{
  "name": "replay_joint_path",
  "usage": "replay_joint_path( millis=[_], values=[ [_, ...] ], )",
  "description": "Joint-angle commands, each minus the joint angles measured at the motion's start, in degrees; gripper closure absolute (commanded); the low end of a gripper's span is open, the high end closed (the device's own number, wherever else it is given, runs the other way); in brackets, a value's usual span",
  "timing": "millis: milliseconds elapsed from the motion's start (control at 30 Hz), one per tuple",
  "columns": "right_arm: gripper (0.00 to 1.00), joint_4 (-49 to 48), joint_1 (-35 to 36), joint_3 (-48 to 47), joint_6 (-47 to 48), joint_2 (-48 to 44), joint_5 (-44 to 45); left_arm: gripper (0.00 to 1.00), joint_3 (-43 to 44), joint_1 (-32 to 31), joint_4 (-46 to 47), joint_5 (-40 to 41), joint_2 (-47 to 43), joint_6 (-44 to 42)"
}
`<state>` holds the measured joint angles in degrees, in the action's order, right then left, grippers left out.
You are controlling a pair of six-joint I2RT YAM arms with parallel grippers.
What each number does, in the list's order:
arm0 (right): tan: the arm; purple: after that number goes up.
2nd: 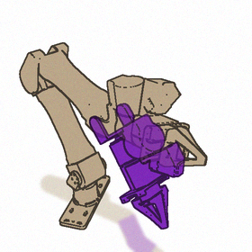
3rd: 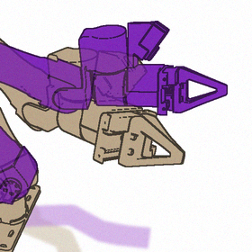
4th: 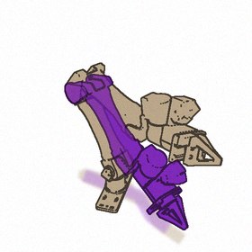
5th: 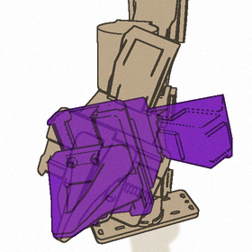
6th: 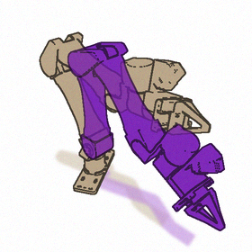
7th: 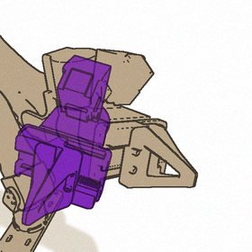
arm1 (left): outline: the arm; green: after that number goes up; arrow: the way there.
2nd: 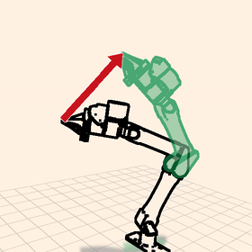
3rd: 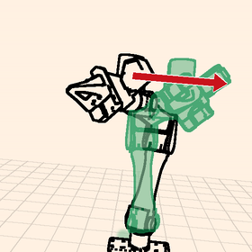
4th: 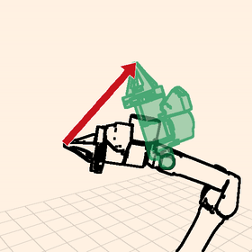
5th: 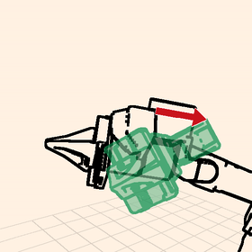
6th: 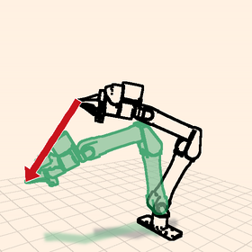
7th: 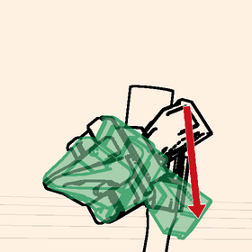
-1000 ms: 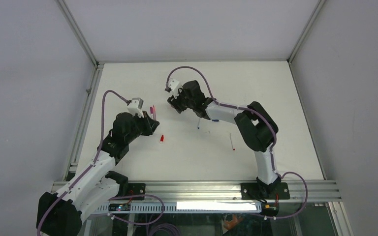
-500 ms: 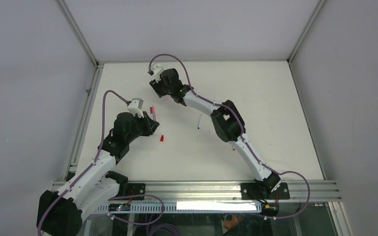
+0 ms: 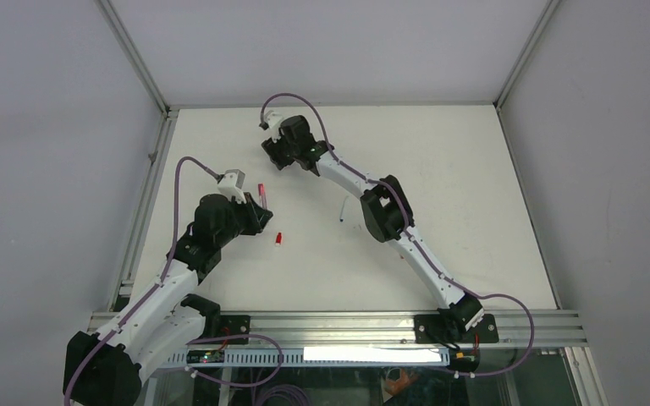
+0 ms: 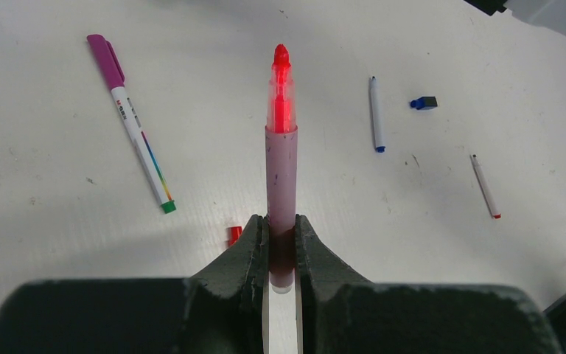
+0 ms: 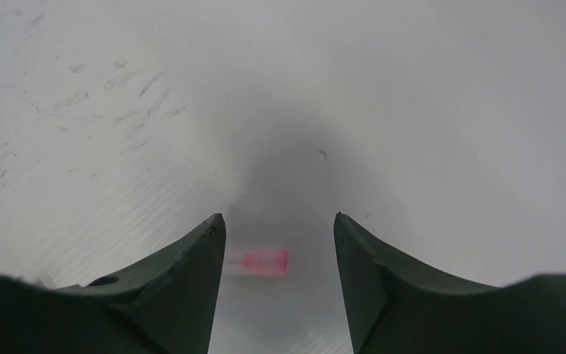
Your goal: Insert the pens into the pen caps
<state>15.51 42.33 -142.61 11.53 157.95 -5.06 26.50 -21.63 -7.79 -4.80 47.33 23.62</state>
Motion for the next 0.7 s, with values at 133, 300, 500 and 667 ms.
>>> replay_joint_path(
  millis=[133, 300, 500, 667],
  values=[
    [0.41, 1.76, -0.58, -3.38, -0.9, 1.3, -3.73, 1.0, -0.48, 0.61, 0.91, -0.13, 0.12, 0.48],
    [0.41, 2.88, -0.67, -2.61, 0.18, 0.62, -3.7, 1.0, -0.27, 0.62, 1.11, -0.29, 0.81, 0.55],
    [0.43, 2.87, -0.99, 3.21, 0.97, -3.33, -2.3, 1.0, 0.04, 0.62, 1.37, -0.54, 1.53, 0.8],
    [0.45, 2.52, -1.67, 10.28, 0.83, -7.71, -0.14, 1.0, 0.22, 0.62, 1.47, -0.94, 1.59, 1.08]
  ],
)
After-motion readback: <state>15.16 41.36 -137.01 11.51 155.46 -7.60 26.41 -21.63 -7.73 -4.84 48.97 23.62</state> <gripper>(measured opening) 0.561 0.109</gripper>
